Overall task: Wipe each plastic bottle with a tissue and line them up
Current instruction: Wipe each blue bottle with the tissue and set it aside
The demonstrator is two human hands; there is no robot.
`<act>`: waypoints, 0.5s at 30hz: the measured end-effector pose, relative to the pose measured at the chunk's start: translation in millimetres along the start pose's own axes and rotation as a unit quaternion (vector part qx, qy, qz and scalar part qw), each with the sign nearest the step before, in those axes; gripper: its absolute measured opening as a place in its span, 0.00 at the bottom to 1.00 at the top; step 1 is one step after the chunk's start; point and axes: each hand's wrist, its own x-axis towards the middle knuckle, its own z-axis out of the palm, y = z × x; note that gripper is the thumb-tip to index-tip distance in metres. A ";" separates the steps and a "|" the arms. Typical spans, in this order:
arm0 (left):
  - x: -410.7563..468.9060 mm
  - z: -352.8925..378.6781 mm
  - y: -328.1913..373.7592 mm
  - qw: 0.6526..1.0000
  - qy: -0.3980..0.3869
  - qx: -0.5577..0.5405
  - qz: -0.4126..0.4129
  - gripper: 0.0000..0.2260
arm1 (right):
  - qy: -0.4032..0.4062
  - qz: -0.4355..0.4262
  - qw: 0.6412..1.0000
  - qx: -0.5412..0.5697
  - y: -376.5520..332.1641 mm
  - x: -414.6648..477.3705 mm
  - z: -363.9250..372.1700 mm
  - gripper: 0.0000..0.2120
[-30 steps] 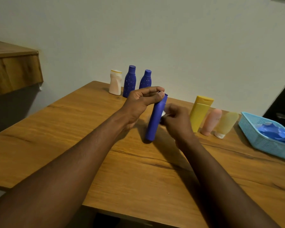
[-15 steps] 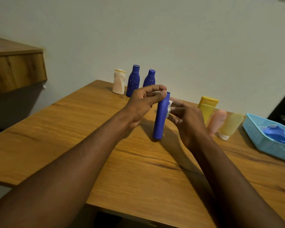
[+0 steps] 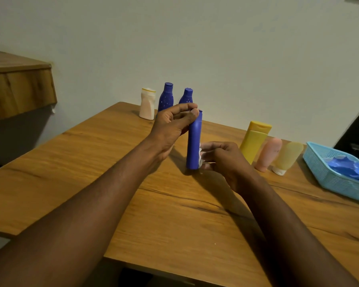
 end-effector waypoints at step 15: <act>6.8 0.8 -7.5 0.982 0.032 0.143 0.115 0.14 | 0.154 -0.229 0.959 -0.067 3.6 6.2 13.5 0.10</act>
